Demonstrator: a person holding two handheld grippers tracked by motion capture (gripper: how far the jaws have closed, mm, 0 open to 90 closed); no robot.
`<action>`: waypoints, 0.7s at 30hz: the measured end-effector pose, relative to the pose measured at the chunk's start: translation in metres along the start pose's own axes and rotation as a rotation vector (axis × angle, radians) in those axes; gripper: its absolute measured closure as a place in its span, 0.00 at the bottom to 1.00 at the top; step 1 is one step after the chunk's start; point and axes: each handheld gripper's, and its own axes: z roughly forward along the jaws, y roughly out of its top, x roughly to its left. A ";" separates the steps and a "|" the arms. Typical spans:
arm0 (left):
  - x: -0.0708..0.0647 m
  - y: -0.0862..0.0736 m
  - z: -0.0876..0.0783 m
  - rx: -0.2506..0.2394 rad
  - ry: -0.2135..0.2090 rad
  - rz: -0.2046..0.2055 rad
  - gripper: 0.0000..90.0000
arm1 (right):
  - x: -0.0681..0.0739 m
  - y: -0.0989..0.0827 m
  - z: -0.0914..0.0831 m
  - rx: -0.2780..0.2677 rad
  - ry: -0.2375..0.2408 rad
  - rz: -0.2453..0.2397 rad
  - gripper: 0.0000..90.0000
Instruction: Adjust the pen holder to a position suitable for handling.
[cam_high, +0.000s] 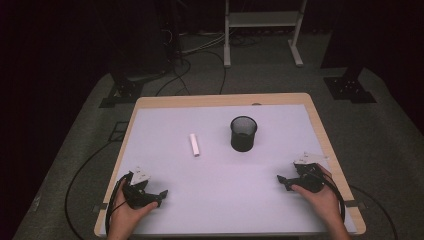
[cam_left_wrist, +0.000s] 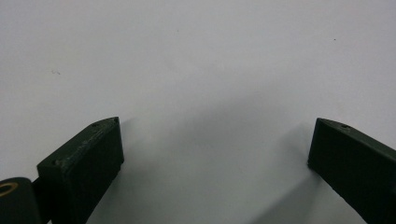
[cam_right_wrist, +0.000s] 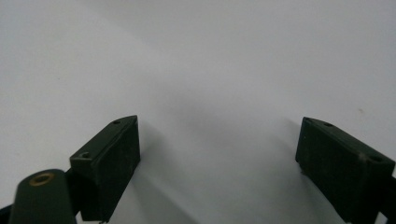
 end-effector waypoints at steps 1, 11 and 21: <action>0.000 0.000 0.000 0.000 0.000 0.000 0.03 | 0.000 0.000 0.000 0.000 0.000 0.000 0.15; 0.000 0.000 0.000 0.001 0.000 0.000 0.03 | -0.001 0.006 -0.004 -0.010 0.004 0.028 0.29; 0.000 0.000 0.000 0.000 -0.001 0.000 0.03 | -0.002 0.022 -0.005 -0.030 0.021 0.042 0.32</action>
